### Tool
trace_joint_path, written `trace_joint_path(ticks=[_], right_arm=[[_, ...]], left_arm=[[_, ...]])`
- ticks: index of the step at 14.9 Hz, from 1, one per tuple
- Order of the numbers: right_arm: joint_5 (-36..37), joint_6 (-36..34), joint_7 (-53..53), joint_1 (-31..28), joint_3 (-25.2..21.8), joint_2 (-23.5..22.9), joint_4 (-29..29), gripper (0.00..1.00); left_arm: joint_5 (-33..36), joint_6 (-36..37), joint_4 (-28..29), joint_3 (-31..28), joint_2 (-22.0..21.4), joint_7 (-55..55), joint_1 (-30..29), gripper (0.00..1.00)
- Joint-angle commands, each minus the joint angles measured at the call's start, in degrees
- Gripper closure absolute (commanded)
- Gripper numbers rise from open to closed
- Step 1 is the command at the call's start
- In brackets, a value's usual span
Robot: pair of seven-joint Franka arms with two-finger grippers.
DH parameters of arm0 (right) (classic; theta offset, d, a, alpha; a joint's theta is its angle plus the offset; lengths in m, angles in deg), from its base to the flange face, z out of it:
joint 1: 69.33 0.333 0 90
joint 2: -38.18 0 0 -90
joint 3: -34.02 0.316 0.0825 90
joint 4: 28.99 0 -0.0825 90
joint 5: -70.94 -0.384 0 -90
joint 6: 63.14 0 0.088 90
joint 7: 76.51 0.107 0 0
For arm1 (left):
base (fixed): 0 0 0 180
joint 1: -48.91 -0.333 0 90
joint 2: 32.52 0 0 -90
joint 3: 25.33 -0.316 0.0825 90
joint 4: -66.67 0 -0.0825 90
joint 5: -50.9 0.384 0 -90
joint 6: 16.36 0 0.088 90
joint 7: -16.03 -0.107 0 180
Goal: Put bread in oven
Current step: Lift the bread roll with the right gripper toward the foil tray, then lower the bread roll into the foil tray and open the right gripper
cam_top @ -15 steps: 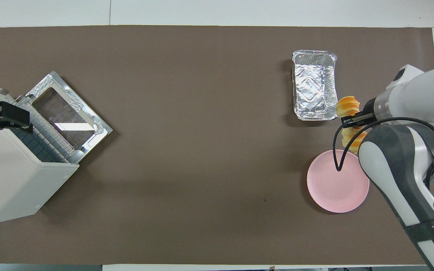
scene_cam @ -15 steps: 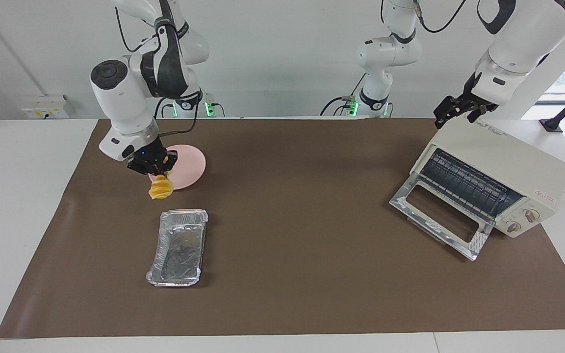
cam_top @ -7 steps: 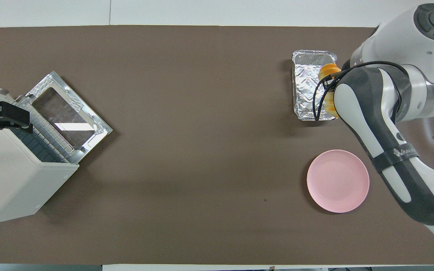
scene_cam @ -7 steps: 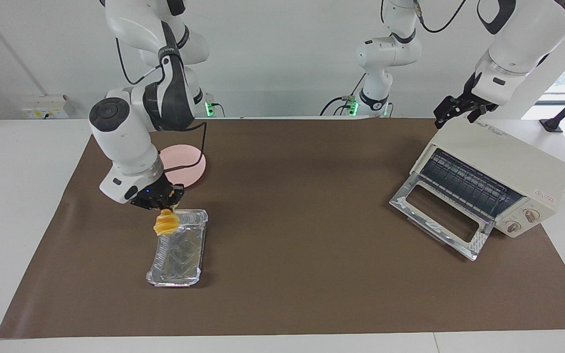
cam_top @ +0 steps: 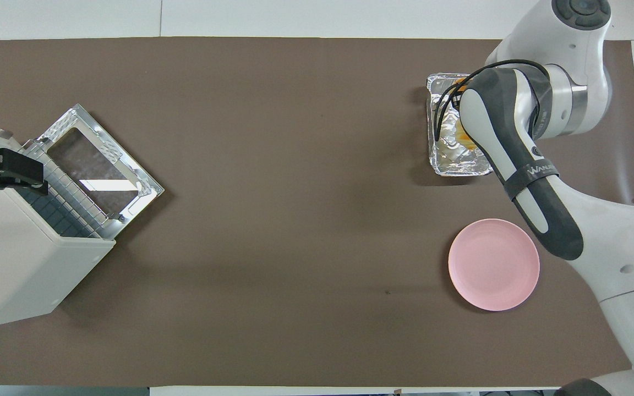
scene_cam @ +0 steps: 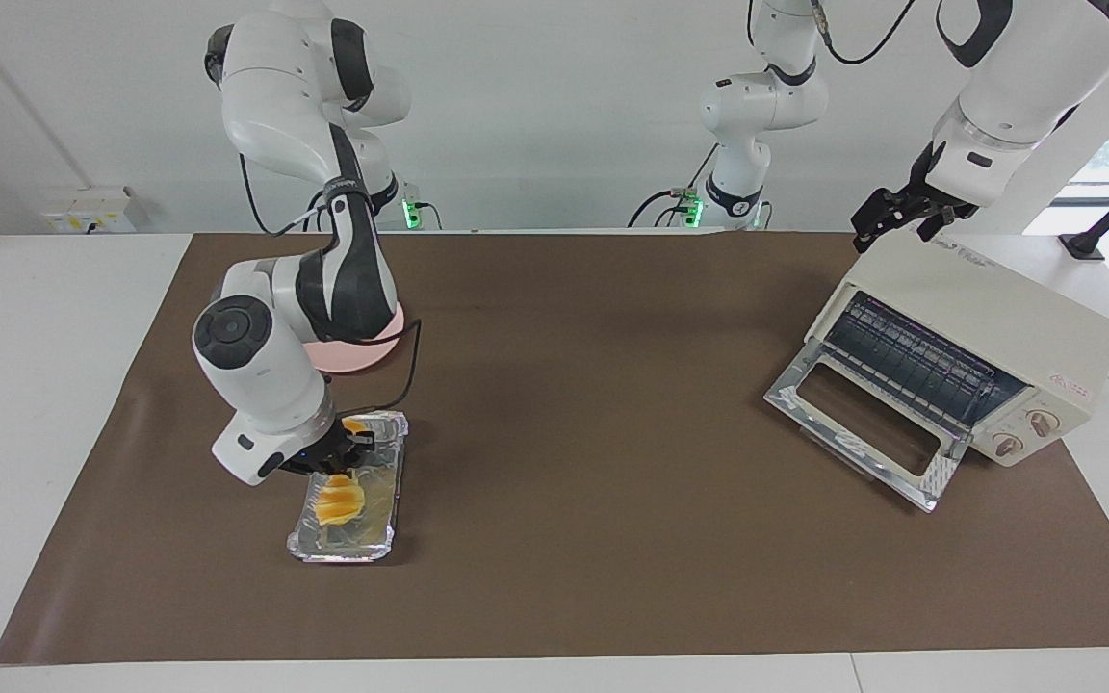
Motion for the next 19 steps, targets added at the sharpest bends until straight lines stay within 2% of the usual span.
trace_joint_path(ticks=[1,6,11,12,13,19], right_arm=[[-0.09,2.05,0.96,-0.19,0.19,-1.42,0.78,1.00],[0.53,8.20,1.14,0.16,-0.07,-0.64,-6.51,1.00],[0.62,11.36,1.14,-0.01,-0.07,0.24,-9.68,1.00],[0.53,11.54,1.14,-0.01,-0.07,0.50,-10.04,0.86],[0.44,11.20,1.14,-0.10,-0.07,0.51,-9.95,0.01],[-0.35,5.49,1.93,-0.19,-0.16,2.09,-7.50,0.00]], left_arm=[[-0.88,1.09,-0.42,0.20,-0.41,-0.24,-0.59,0.00],[-0.88,1.09,-0.42,0.11,-0.49,-0.24,-0.59,0.00],[-0.88,1.09,-0.33,0.20,-0.49,-0.24,-0.59,0.00],[-0.88,1.09,-0.42,0.20,-0.49,-0.24,-0.59,0.00],[-0.88,1.09,-0.42,0.20,-0.49,-0.24,-0.59,0.00],[-0.88,1.09,-0.42,0.11,-0.49,-0.24,-0.59,0.00]])
